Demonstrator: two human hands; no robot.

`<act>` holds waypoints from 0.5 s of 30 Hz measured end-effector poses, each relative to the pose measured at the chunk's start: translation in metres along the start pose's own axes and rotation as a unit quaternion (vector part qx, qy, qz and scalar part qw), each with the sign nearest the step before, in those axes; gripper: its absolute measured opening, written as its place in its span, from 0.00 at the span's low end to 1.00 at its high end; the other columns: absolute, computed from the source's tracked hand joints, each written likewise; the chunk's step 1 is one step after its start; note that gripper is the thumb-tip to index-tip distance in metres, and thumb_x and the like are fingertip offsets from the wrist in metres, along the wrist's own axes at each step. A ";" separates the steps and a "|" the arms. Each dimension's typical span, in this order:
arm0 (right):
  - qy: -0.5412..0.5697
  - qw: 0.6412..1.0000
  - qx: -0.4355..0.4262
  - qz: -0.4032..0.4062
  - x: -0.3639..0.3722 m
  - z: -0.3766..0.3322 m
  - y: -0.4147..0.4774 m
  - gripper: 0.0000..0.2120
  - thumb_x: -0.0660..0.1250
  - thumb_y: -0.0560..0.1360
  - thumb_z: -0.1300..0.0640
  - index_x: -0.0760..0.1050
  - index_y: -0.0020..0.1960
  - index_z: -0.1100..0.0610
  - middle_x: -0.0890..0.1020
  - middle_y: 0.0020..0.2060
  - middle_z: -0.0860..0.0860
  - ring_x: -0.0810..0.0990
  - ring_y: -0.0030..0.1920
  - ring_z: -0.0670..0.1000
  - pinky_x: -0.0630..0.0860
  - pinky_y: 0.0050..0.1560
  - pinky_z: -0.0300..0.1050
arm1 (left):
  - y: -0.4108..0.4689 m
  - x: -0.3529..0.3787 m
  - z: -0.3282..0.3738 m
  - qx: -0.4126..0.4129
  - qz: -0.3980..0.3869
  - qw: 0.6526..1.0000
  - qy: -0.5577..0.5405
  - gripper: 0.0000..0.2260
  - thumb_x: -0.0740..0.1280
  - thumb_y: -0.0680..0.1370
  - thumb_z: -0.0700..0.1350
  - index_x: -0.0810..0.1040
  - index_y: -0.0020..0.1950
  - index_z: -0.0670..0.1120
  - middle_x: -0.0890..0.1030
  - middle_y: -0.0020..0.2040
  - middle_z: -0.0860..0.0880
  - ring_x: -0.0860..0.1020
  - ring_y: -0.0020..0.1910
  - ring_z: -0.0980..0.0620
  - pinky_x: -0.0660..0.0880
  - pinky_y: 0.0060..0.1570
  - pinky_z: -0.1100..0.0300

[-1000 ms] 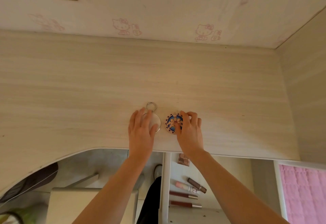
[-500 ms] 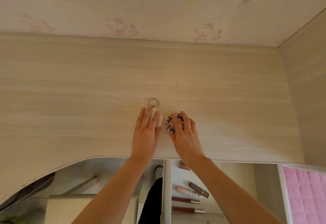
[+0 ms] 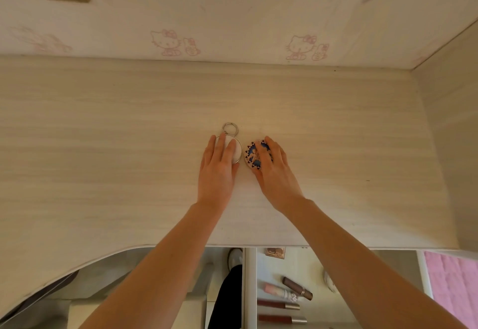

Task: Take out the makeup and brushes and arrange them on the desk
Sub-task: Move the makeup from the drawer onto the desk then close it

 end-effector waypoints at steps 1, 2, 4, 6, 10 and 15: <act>0.001 1.000 0.000 0.000 0.000 -0.001 0.003 0.26 0.60 0.81 0.54 0.57 0.76 0.60 0.57 0.74 0.60 0.56 0.75 0.60 0.66 0.70 0.53 | 0.002 -0.001 -0.001 -0.002 0.001 1.000 -0.001 0.20 0.66 0.79 0.43 0.70 0.70 0.40 0.66 0.74 0.40 0.61 0.74 0.39 0.63 0.71 0.46; 0.000 1.000 0.000 0.000 0.000 -0.001 0.006 0.27 0.60 0.81 0.54 0.57 0.76 0.60 0.56 0.75 0.59 0.55 0.75 0.59 0.66 0.70 0.53 | 0.004 -0.001 -0.001 -0.004 0.003 1.000 -0.002 0.20 0.66 0.79 0.43 0.70 0.70 0.40 0.66 0.74 0.40 0.60 0.75 0.39 0.63 0.71 0.47; 0.002 1.000 0.002 -0.003 0.000 -0.001 0.010 0.27 0.60 0.81 0.54 0.57 0.76 0.60 0.56 0.75 0.59 0.54 0.75 0.59 0.67 0.70 0.53 | 0.006 -0.001 -0.001 -0.006 0.006 1.000 -0.003 0.20 0.66 0.79 0.43 0.70 0.70 0.41 0.66 0.74 0.41 0.60 0.75 0.40 0.62 0.72 0.47; 0.005 1.000 0.006 -0.003 0.000 -0.001 0.012 0.27 0.60 0.81 0.53 0.56 0.76 0.60 0.55 0.75 0.58 0.53 0.76 0.58 0.66 0.70 0.53 | 0.006 -0.002 0.000 -0.007 0.007 1.000 -0.003 0.20 0.67 0.79 0.43 0.71 0.70 0.40 0.67 0.73 0.41 0.61 0.75 0.40 0.63 0.71 0.47; -0.002 1.000 0.010 -0.014 0.001 -0.001 0.015 0.27 0.58 0.81 0.51 0.55 0.77 0.59 0.53 0.76 0.57 0.50 0.77 0.58 0.63 0.72 0.53 | 0.005 -0.001 0.000 -0.017 0.009 1.000 0.002 0.19 0.66 0.79 0.43 0.71 0.69 0.41 0.67 0.74 0.42 0.61 0.75 0.41 0.61 0.72 0.46; 0.017 0.999 0.008 -0.029 -0.003 -0.001 0.014 0.30 0.60 0.80 0.56 0.51 0.77 0.58 0.49 0.77 0.55 0.45 0.77 0.58 0.58 0.74 0.52 | 0.005 -0.001 0.001 -0.029 0.013 0.999 0.021 0.20 0.66 0.79 0.44 0.70 0.70 0.42 0.64 0.75 0.45 0.58 0.76 0.44 0.55 0.74 0.45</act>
Point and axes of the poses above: each hand's wrist, its own y-axis towards the middle knuckle, its own x-axis out of the palm, z = x × y, the point moved 3 cm from there along y, towards the middle knuckle
